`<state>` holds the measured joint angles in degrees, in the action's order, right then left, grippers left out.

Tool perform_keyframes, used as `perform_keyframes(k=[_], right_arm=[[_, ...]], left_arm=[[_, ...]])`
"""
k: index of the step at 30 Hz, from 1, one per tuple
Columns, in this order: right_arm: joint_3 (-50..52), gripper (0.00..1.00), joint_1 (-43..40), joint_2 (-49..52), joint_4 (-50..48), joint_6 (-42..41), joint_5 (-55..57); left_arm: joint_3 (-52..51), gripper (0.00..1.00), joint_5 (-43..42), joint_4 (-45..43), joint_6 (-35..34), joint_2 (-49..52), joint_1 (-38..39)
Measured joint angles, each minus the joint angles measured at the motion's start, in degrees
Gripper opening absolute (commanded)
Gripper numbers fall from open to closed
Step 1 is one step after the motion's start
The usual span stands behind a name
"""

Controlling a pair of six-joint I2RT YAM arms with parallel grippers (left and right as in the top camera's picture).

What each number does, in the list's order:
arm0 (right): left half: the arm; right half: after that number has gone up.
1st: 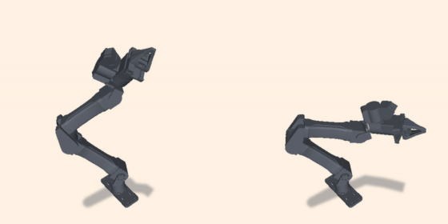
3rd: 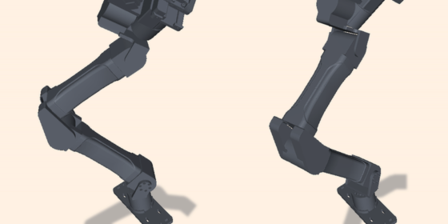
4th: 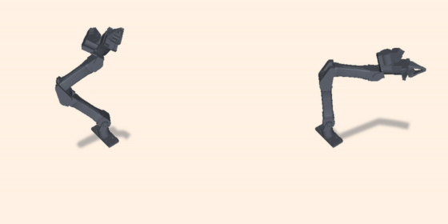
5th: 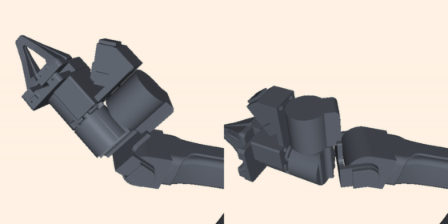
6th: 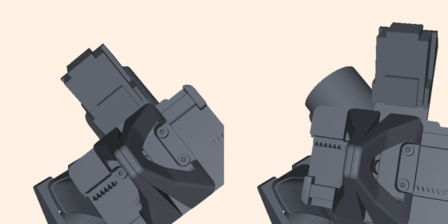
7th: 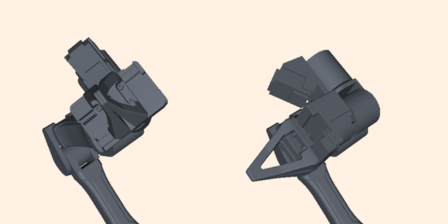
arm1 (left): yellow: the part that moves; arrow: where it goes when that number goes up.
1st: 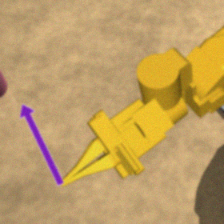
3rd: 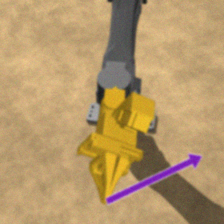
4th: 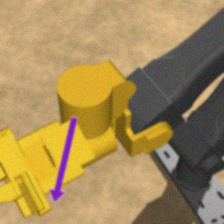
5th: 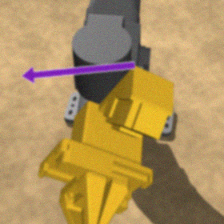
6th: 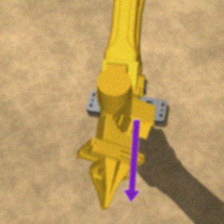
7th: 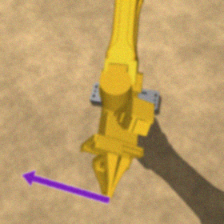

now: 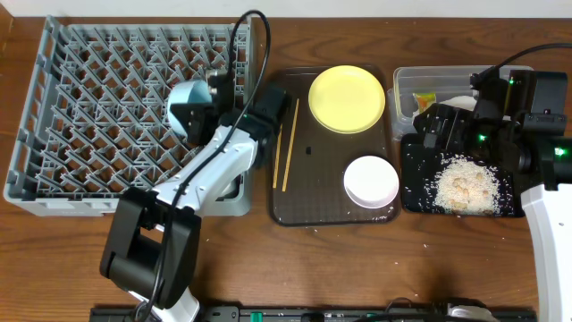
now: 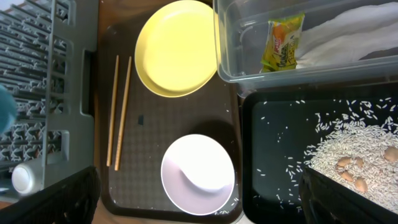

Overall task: Sort waste into correct bins and load items into the dishwasher
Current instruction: 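Lift the blue bowl and carry it left into the dish rack, then release the blue bowl in the rack and withdraw the left gripper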

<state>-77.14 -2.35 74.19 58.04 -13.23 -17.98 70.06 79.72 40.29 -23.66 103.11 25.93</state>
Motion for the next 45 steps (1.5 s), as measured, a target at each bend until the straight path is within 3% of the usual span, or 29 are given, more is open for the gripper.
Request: perform_keyframes(k=[14, 19, 31, 40, 45], right_arm=[[0.0, 0.99, 0.0, 0.0, 0.0, 0.0, 0.0], [0.0, 0.99, 0.0, 0.0, 0.0, 0.0, 0.0], [0.0, 0.99, 0.02, 0.0, 0.0, 0.0, 0.0], [0.0, 0.99, 0.0, 0.0, 0.0, 0.0, 0.0], [0.0, 0.99, 0.0, 0.0, 0.0, 0.0, 0.0]], left_arm=[[-3.04, 0.08, -3.3, -1.64, -5.27, 0.66, 4.0], [-3.06, 0.33, -6.71, -1.79, -5.73, 0.83, 3.96], [-3.08, 0.48, -17.94, -1.22, -3.04, 0.31, 7.26], [-3.08, 0.7, -33.22, -1.44, 0.7, -11.89, 7.98], [-3.08, 0.72, -41.72, -1.55, 1.97, -18.29, 7.91]])
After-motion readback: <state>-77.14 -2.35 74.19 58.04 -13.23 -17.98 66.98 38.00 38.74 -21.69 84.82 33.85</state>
